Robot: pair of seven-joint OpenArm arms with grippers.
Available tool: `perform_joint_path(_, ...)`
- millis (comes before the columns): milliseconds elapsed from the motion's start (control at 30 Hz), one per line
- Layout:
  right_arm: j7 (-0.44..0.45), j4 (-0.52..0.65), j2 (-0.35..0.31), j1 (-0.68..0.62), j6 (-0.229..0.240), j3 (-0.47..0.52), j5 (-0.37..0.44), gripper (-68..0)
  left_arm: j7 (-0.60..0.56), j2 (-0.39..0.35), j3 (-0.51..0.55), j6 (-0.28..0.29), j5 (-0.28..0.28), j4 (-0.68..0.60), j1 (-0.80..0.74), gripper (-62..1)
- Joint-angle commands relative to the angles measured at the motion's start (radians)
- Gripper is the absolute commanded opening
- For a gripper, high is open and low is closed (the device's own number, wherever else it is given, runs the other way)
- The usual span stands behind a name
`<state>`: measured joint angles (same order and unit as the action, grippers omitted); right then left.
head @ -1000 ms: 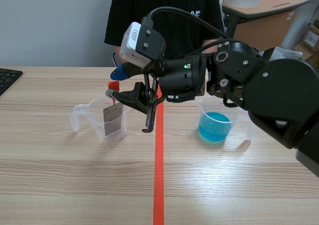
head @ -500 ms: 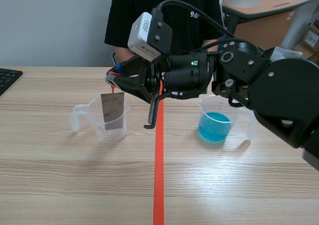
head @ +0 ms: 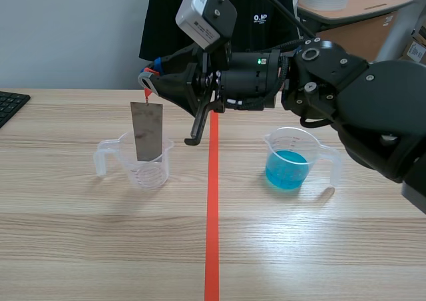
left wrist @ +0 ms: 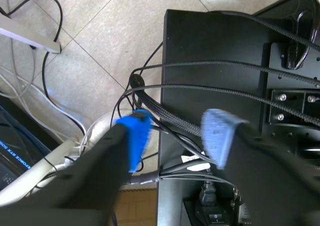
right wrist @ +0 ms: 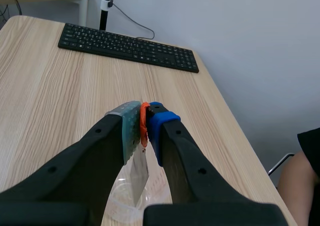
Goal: Do the redox reaction experiment.
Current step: 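Lift the metal plate out of the left beaker, then move the plate over the blue solution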
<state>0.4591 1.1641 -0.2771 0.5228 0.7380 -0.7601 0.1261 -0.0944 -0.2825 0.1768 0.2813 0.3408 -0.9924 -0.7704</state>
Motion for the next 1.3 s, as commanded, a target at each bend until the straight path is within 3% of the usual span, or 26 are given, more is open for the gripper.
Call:
perform_joint_path(0, 0.008, 0.023, -0.002, 0.029, 0.008, 0.032, 0.038, -65.8, -0.01, 0.005, 0.0, 0.001, 0.003, -0.008, -0.011, -45.3)
perform_joint_path(167, -0.084, 0.07, -0.003, 0.028, 0.008, 0.085, 0.091, -65.8, -0.01, 0.005, 0.0, 0.001, 0.003, -0.008, -0.011, -55.9)
perform_joint_path(333, -0.178, 0.14, -0.021, 0.024, 0.008, 0.134, 0.163, -65.8, -0.01, 0.005, 0.0, 0.001, 0.003, -0.008, -0.011, -56.0)
perform_joint_path(533, -0.291, 0.28, -0.109, 0.023, 0.008, 0.158, 0.278, -65.8, -0.012, 0.005, 0.0, 0.001, 0.003, -0.008, -0.013, -56.0)
perform_joint_path(800, -0.416, 0.427, -0.293, 0.019, 0.008, 0.195, 0.497, -65.8, -0.013, 0.005, 0.0, 0.0, 0.002, -0.008, -0.014, -56.0)
perform_joint_path(1033, -0.424, 0.463, -0.495, 0.019, 0.008, 0.224, 0.651, -65.8, -0.014, 0.005, 0.0, -0.002, 0.002, -0.008, -0.014, -56.0)
perform_joint_path(1267, -0.424, 0.463, -0.682, 0.02, 0.008, 0.232, 0.74, -65.8, -0.014, 0.005, 0.0, -0.002, 0.003, -0.008, -0.014, -56.0)
